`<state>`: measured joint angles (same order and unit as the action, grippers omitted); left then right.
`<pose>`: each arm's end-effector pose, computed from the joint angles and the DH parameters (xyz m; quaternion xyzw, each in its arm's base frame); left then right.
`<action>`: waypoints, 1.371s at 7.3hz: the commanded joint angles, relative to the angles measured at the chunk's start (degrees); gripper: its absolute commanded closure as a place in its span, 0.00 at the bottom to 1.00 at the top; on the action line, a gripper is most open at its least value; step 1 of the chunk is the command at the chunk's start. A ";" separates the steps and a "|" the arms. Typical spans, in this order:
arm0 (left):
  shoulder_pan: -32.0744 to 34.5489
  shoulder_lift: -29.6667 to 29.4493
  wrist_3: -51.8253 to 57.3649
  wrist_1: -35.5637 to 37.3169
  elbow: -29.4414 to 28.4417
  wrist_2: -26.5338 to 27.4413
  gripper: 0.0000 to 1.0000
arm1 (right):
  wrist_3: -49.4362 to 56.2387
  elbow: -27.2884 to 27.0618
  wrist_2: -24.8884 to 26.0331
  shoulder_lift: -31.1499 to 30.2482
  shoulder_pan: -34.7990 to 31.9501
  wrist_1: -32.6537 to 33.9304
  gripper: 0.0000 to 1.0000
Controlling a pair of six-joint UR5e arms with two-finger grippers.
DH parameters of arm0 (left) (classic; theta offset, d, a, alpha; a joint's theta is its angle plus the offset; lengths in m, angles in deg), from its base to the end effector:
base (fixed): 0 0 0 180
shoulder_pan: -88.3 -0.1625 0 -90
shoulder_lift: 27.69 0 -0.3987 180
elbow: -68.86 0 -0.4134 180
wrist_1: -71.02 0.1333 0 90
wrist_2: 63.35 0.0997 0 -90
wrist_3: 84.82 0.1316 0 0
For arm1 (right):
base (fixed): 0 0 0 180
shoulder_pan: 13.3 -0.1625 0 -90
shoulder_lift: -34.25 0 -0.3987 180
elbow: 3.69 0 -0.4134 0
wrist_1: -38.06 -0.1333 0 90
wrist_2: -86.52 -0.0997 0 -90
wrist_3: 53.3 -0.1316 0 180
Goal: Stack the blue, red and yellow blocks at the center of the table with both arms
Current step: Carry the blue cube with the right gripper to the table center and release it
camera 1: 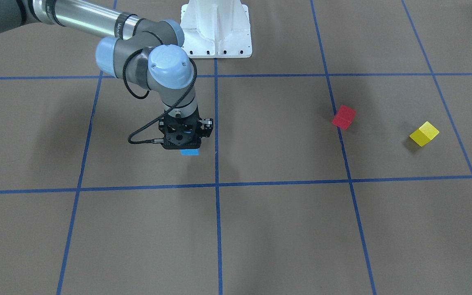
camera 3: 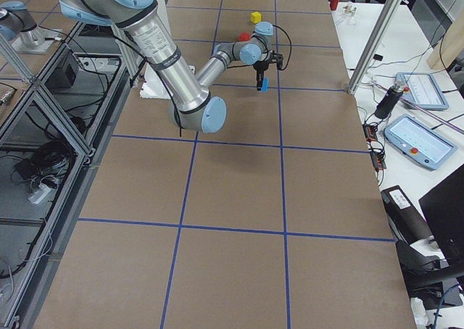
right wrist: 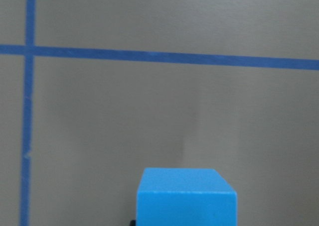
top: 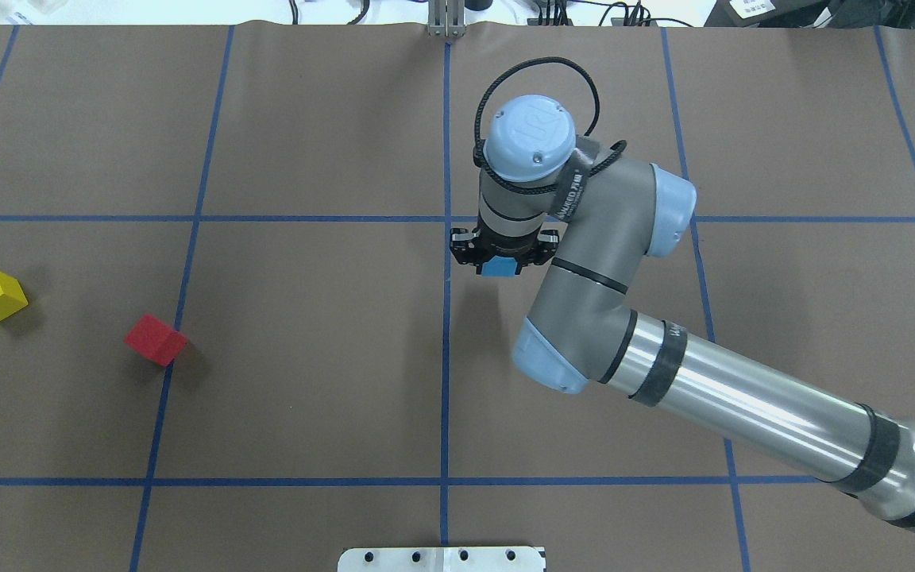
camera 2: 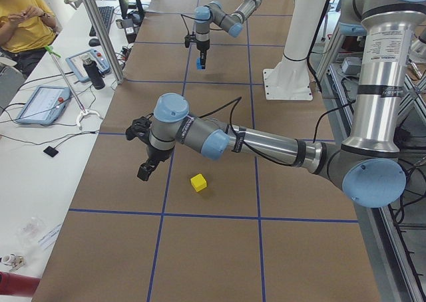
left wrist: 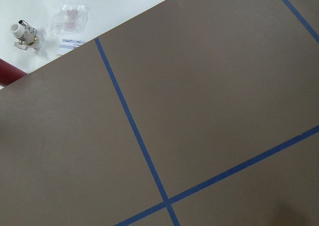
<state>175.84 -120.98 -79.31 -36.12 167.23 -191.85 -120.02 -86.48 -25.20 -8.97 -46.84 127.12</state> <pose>-0.0271 -0.5664 0.5192 0.2432 0.3130 0.1453 0.9065 -0.5904 -0.4929 0.2004 0.0063 -0.3831 0.0174 0.9235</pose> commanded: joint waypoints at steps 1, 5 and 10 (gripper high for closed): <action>0.00 0.22 0.02 0.00 -0.02 0.00 0.00 | -1.83 7.18 4.04 3.22 2.68 -6.06 1.00; 0.00 0.13 -0.06 0.00 -0.28 0.00 0.00 | -2.10 9.49 7.13 3.75 4.97 -10.56 0.09; 0.00 -0.48 -0.24 0.00 0.07 0.00 0.00 | -1.58 3.62 5.15 4.02 0.35 -6.47 0.00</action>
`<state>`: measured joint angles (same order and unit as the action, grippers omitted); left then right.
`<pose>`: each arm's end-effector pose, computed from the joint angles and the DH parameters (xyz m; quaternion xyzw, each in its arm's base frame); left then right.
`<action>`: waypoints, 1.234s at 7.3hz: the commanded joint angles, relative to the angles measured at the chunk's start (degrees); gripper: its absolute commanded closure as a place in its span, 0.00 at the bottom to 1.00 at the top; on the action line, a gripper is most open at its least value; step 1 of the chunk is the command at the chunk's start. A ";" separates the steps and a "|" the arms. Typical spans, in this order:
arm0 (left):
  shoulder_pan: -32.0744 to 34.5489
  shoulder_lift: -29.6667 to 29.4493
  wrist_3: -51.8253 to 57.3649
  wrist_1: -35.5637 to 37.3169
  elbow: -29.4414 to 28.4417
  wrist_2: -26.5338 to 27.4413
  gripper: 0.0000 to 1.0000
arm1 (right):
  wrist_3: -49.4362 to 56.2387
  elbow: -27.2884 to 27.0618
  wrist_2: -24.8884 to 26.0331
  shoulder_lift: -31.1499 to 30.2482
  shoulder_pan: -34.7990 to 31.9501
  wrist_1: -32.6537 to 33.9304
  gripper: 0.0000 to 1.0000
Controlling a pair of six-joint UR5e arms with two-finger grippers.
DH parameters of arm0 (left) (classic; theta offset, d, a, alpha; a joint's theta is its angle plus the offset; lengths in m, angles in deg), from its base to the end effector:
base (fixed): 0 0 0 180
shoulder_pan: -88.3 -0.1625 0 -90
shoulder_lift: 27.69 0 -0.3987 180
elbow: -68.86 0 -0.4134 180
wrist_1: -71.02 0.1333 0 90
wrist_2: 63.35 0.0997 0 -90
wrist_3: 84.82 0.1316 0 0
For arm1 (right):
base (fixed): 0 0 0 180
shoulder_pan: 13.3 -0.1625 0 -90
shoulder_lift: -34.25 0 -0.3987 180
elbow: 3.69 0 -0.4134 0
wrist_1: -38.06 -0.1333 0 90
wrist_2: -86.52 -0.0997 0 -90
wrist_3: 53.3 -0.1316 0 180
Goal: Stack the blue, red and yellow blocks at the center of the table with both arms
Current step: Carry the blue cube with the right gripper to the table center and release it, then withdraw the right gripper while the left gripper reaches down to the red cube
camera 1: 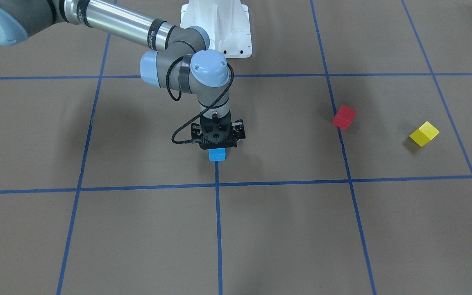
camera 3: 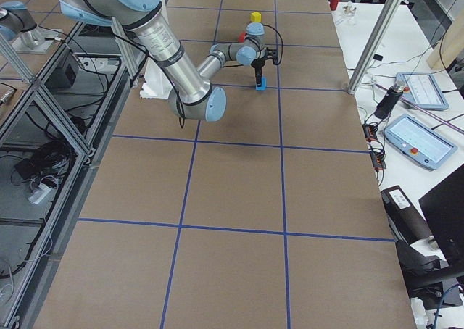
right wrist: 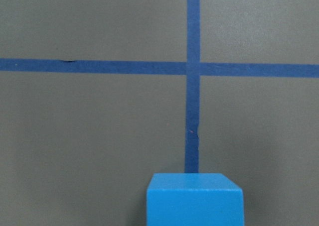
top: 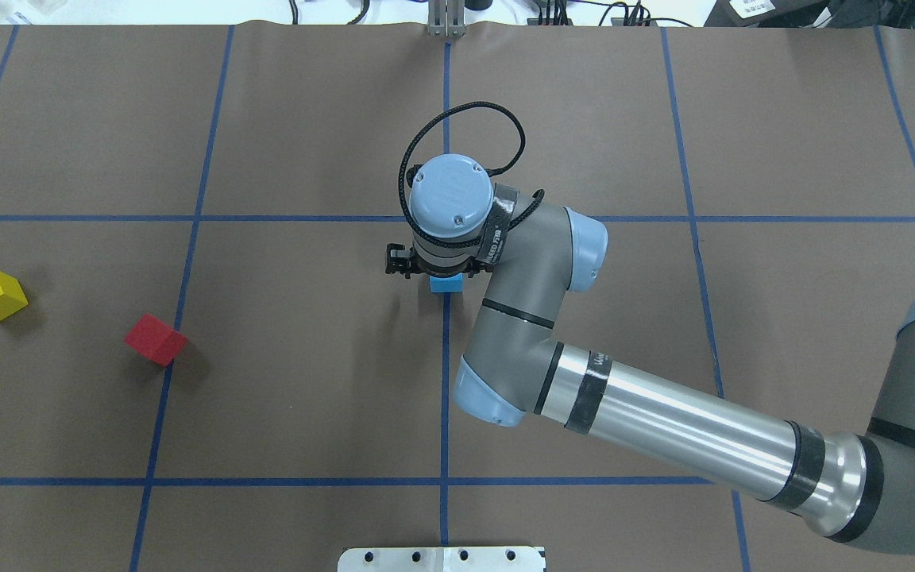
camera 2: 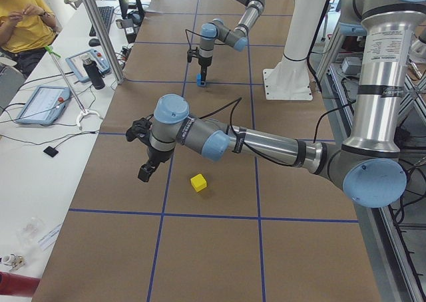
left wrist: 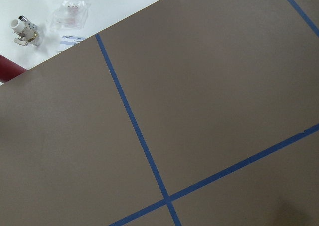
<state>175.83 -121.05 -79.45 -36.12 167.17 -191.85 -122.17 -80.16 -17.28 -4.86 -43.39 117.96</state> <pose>-0.0270 -0.5669 0.5191 0.2429 0.3133 0.1443 0.9067 -0.6407 -0.4890 0.1761 0.0735 -0.4078 0.0228 0.9098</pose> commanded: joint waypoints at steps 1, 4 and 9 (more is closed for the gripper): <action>0.00 -0.50 -5.23 -0.17 1.00 -0.26 0.00 | 1.10 -4.63 -6.20 -0.97 -8.01 4.98 0.00; -11.45 1.42 -12.11 -15.88 0.92 -3.43 0.00 | 18.62 -14.28 -15.78 -13.66 -22.68 5.79 0.00; -30.83 1.43 -28.83 -17.66 5.58 5.18 0.00 | 63.86 -15.99 -26.24 -33.01 -45.37 7.38 0.00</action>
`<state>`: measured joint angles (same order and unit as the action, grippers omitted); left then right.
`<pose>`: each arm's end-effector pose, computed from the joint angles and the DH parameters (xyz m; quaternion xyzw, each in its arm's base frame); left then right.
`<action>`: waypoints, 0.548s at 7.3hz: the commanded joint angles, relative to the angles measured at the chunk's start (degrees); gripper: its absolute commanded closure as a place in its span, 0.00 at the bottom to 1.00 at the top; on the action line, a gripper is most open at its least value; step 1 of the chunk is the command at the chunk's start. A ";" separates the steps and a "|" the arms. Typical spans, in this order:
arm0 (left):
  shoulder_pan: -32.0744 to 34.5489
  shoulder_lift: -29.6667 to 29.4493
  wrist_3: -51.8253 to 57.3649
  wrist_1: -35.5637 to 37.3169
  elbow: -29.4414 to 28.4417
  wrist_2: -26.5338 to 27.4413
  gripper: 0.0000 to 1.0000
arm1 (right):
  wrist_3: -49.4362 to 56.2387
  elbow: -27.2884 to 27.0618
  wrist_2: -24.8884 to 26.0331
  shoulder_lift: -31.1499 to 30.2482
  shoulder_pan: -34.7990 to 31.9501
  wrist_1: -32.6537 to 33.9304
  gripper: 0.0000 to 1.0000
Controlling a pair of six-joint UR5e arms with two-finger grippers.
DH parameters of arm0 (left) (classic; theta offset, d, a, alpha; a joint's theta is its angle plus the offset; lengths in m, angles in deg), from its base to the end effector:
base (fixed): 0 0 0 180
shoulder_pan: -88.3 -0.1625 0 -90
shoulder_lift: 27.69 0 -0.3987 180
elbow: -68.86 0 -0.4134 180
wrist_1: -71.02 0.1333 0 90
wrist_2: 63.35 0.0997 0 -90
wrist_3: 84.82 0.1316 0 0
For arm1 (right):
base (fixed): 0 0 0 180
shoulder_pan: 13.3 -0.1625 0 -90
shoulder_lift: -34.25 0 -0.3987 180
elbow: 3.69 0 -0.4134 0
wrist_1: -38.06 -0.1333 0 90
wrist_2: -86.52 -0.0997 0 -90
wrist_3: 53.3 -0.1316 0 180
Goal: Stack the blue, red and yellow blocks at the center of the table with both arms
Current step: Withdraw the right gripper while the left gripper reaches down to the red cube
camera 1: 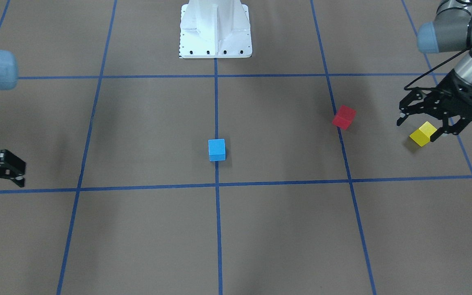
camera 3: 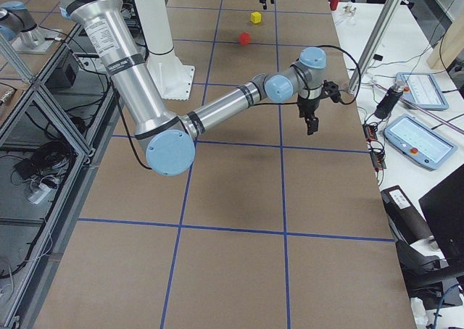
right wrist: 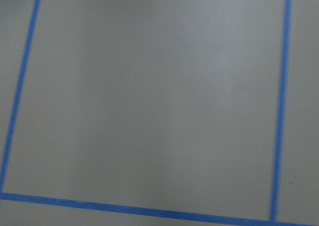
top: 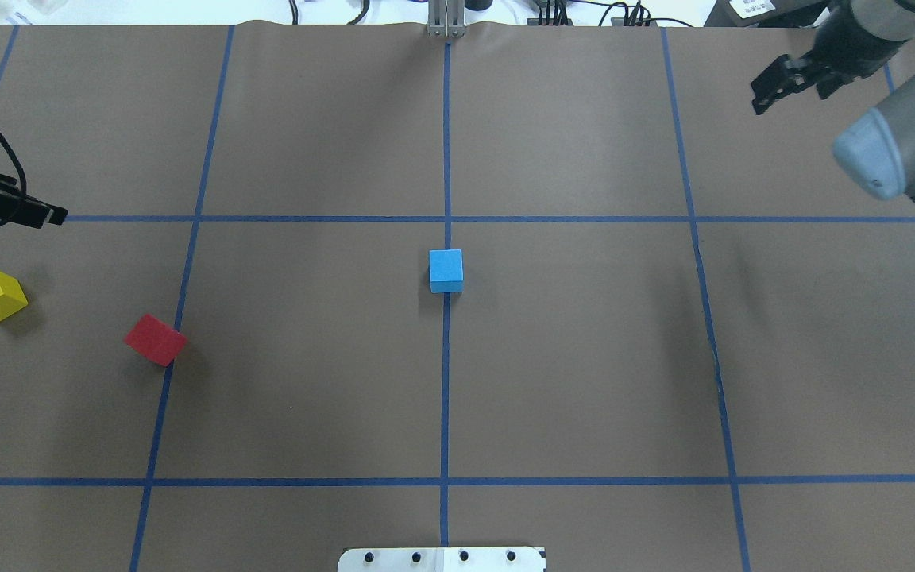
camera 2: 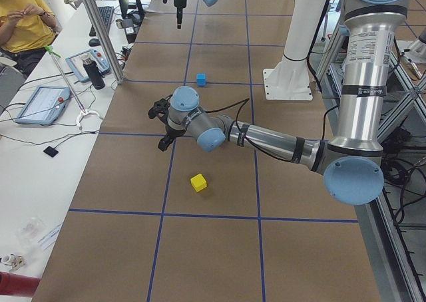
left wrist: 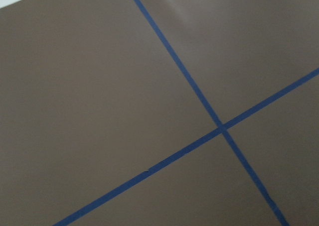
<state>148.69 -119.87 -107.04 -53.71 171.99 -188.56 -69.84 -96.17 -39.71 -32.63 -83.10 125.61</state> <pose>0.2269 -0.5155 0.4444 0.2428 0.4227 0.1833 0.8537 -0.1783 -0.6454 0.3974 0.1235 -0.3589 -0.1048 0.9192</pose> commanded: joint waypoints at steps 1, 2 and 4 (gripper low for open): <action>-5.62 2.16 -1.33 -0.07 2.50 2.07 0.00 | 17.70 0.02 -4.98 -9.72 -8.91 -0.62 0.00; -8.25 3.31 -2.12 0.01 3.82 4.60 0.00 | 22.81 0.02 -4.99 -12.81 -11.82 -0.71 0.00; -17.54 3.41 -6.94 0.01 5.23 11.80 0.00 | 25.59 0.19 -4.90 -14.07 -13.43 -0.72 0.00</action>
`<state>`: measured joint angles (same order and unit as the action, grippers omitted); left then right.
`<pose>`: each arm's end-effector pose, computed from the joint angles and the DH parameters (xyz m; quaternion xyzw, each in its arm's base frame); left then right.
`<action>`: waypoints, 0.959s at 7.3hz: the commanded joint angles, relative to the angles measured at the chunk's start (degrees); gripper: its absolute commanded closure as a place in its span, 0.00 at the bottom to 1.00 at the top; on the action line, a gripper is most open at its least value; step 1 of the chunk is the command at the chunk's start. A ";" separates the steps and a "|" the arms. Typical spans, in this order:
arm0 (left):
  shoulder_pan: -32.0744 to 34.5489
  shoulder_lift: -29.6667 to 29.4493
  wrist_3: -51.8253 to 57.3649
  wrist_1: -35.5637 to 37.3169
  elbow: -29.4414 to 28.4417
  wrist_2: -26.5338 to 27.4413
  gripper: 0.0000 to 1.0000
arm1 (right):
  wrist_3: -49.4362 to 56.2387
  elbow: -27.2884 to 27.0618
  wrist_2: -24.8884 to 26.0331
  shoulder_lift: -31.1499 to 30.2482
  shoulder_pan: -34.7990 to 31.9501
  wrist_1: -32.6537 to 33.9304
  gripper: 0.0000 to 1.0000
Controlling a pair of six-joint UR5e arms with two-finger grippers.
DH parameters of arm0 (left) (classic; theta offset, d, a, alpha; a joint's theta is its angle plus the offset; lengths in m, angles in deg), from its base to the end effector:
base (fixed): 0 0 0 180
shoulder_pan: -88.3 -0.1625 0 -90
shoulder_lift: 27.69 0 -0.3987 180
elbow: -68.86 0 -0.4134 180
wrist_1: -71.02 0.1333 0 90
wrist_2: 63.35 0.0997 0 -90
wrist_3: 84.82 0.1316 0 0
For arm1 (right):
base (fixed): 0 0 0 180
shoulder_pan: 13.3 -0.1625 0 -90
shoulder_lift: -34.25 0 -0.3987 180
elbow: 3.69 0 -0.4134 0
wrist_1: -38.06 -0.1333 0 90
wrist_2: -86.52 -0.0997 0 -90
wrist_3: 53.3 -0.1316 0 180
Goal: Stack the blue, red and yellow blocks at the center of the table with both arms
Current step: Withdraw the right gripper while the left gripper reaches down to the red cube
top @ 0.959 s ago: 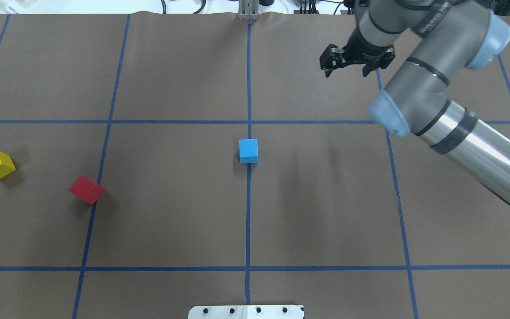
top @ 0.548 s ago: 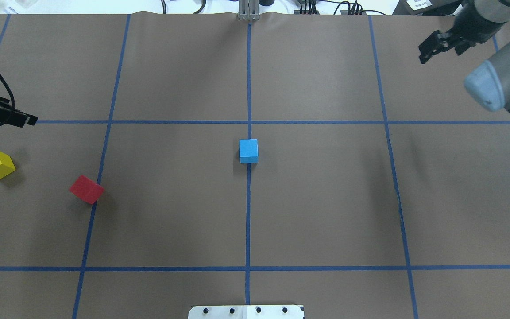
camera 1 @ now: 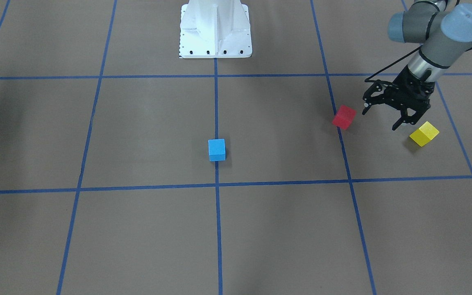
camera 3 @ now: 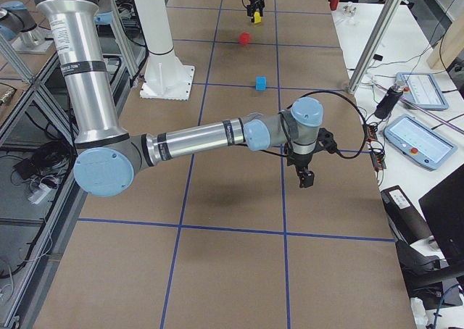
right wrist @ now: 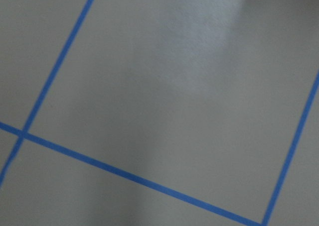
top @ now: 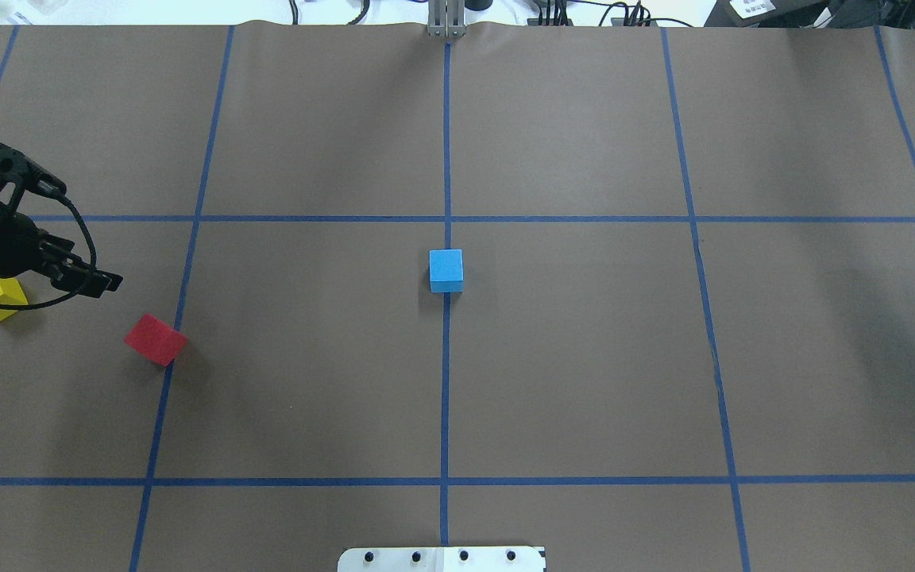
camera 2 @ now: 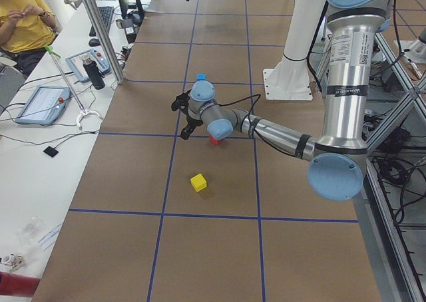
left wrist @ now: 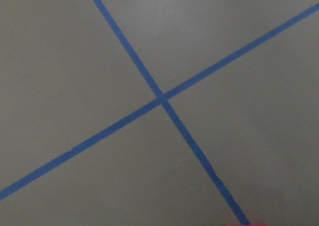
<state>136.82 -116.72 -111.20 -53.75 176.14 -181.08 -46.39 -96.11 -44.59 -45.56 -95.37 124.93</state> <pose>0.3059 -0.4547 0.4407 0.2266 0.4130 0.2175 0.8548 -0.0360 -0.5976 0.5331 0.1251 -0.3489 -0.1675 0.9135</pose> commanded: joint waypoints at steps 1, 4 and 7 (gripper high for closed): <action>-7.64 0.44 -2.97 0.14 1.00 5.57 0.00 | 2.05 0.14 -0.02 -1.14 -1.16 -0.04 0.00; -8.97 0.18 -3.76 0.58 -0.84 5.58 0.00 | 2.05 0.22 0.07 -1.41 -1.16 -0.04 0.00; -14.33 -0.17 -9.38 0.58 -1.45 9.36 0.01 | 2.05 0.40 0.07 -1.67 -1.16 -0.04 0.00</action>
<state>124.49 -116.71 -118.65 -53.17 175.15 -173.18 -44.30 -95.76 -44.48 -47.11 -96.56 124.90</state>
